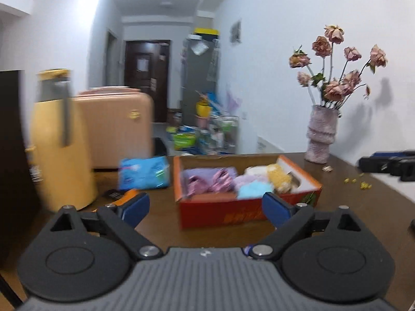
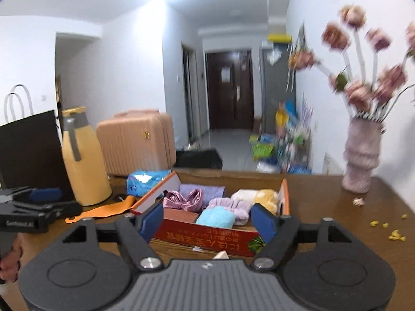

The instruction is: Organize soft objects

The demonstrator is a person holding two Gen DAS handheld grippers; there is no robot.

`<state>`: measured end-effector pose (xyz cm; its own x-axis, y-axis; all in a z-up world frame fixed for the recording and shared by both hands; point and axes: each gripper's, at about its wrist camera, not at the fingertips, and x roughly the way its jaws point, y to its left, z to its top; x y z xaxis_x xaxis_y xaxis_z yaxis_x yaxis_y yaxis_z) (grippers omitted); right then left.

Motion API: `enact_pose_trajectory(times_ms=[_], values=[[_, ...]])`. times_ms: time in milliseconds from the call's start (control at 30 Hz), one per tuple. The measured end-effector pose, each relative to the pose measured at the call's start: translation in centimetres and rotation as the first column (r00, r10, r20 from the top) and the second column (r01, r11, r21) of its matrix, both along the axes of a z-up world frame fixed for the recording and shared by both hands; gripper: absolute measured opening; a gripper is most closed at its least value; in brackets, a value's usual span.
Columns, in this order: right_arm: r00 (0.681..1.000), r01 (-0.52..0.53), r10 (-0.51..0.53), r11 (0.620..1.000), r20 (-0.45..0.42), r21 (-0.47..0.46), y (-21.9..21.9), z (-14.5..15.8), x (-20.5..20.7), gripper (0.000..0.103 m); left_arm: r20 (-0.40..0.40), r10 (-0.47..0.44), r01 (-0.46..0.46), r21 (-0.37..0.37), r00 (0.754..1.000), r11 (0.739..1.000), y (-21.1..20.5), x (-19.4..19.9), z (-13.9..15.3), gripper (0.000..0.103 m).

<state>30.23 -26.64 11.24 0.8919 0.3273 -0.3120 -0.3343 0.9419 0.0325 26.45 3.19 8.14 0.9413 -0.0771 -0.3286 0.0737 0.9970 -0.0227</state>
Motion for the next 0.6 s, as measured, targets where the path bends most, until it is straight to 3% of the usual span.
enact_pose_trajectory(times_ms=[133,267,400,600], values=[[0.997,0.040,-0.038,0.999,0.072,-0.021,0.0,-1.8,-6.4,0.076,0.029,0.058,-0.058,0.015,0.998,0.998,-0.3,-6.1,-1.5,0.100],[0.997,0.031,-0.032,0.999,0.063,0.021,-0.4,-4.5,-11.8,0.080,0.011,0.069,-0.069,-0.008,0.998,0.998,-0.3,-10.7,-3.0,0.101],[1.000,0.023,-0.022,0.996,-0.018,0.088,-1.1,-6.2,-13.9,0.080,-0.012,0.069,-0.069,-0.012,0.998,0.998,-0.3,-12.3,-3.7,0.101],[1.000,0.013,-0.013,0.998,-0.005,0.054,0.0,-6.4,-14.7,0.079,-0.019,0.065,-0.066,-0.019,0.998,0.998,-0.7,-12.0,-4.0,0.101]])
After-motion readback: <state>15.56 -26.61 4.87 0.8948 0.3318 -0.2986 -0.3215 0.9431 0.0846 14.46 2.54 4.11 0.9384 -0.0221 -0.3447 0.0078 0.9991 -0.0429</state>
